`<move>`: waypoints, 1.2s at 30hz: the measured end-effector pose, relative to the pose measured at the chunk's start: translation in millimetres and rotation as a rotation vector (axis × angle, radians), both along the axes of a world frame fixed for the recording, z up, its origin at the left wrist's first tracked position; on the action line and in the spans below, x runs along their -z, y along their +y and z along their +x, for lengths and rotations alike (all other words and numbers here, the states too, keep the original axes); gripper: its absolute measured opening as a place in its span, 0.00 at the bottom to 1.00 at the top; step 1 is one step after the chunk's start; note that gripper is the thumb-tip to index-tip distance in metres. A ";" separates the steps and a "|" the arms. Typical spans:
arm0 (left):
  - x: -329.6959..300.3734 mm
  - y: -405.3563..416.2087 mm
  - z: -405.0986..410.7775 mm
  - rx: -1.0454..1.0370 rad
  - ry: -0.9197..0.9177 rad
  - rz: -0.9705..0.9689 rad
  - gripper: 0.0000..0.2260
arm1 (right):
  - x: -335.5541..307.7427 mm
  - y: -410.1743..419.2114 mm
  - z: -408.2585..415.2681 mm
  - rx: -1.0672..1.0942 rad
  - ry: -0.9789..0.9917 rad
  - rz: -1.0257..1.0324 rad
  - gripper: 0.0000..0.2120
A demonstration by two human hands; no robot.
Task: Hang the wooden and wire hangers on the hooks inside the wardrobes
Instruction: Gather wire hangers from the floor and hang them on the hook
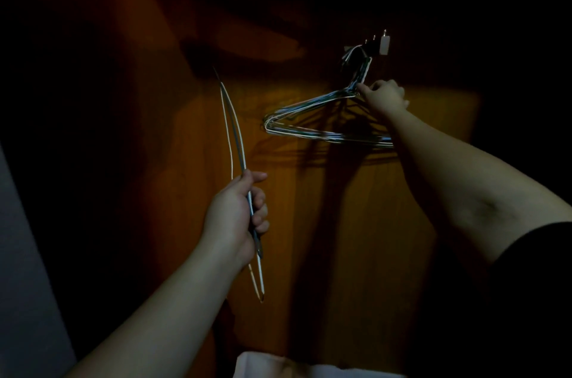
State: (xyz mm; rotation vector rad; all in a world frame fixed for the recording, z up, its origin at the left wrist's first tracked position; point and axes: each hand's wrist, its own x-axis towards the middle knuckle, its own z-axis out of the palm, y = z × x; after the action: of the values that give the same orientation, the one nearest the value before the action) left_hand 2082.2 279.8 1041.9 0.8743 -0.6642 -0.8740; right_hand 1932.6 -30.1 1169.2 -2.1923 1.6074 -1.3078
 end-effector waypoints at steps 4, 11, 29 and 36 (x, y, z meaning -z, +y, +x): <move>6.8 8.0 3.0 0.021 0.009 0.015 0.12 | -0.7 6.4 -0.5 0.031 0.039 -0.004 0.25; 28.6 29.9 8.6 0.044 0.029 0.051 0.12 | 22.8 44.0 3.9 0.026 -0.169 -0.167 0.22; 182.4 108.5 5.1 0.280 0.094 0.291 0.13 | 307.9 308.1 68.6 -0.643 -0.659 1.135 0.31; 213.0 129.6 11.4 0.281 0.012 0.382 0.12 | 332.5 329.0 71.6 -0.666 -0.819 1.147 0.45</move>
State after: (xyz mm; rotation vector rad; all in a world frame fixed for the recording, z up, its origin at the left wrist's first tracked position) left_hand 2093.6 409.4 828.9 1.1316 -0.6282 -1.2854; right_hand 2004.2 298.9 836.7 -1.0586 0.7909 -0.6170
